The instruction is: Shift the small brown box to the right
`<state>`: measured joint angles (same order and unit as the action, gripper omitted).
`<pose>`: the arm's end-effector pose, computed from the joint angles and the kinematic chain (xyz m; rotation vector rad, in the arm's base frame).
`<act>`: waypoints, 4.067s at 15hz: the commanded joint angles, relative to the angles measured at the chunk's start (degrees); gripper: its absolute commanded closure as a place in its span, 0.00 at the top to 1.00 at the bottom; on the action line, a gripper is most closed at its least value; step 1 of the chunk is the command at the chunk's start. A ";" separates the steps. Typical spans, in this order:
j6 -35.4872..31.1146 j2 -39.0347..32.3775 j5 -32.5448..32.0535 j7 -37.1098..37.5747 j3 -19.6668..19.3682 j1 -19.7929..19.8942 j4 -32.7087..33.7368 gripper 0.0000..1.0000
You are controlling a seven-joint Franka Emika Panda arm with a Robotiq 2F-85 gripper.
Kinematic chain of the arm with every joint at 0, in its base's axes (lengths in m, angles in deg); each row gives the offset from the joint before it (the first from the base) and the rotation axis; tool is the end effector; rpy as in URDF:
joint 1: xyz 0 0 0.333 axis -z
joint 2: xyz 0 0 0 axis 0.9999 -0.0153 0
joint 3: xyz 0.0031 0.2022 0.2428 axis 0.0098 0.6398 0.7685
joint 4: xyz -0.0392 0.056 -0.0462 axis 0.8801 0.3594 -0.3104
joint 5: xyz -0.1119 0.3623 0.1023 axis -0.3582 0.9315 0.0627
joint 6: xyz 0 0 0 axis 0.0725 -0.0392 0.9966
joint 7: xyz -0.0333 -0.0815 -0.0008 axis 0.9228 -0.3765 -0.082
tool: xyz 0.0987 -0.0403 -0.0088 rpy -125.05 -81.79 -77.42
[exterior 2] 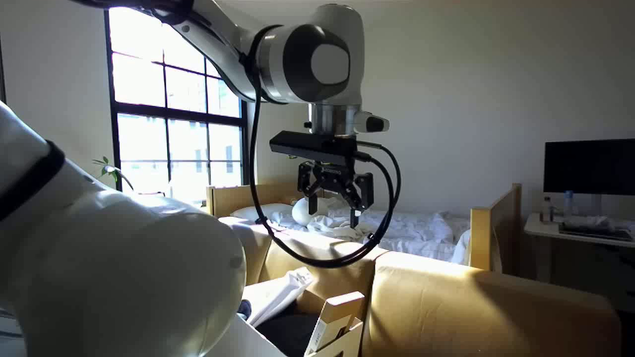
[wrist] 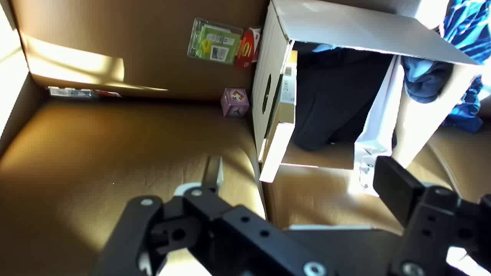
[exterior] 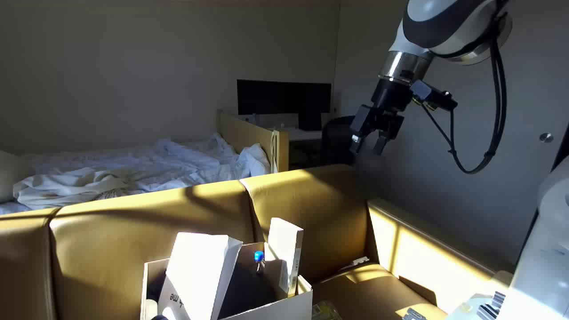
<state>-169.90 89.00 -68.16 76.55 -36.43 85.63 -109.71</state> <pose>0.3127 -0.0147 0.4572 -2.9357 -0.0545 -0.3362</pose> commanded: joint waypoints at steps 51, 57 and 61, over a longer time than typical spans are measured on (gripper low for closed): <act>-24.65 -76.35 27.84 -44.08 10.65 1.46 32.29 0.34; -19.56 -74.57 31.21 -46.72 16.60 10.01 33.79 0.11; -22.52 -71.82 28.70 -44.38 16.02 10.05 31.87 0.12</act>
<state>-190.57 13.31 -37.31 31.22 -19.88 95.35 -75.15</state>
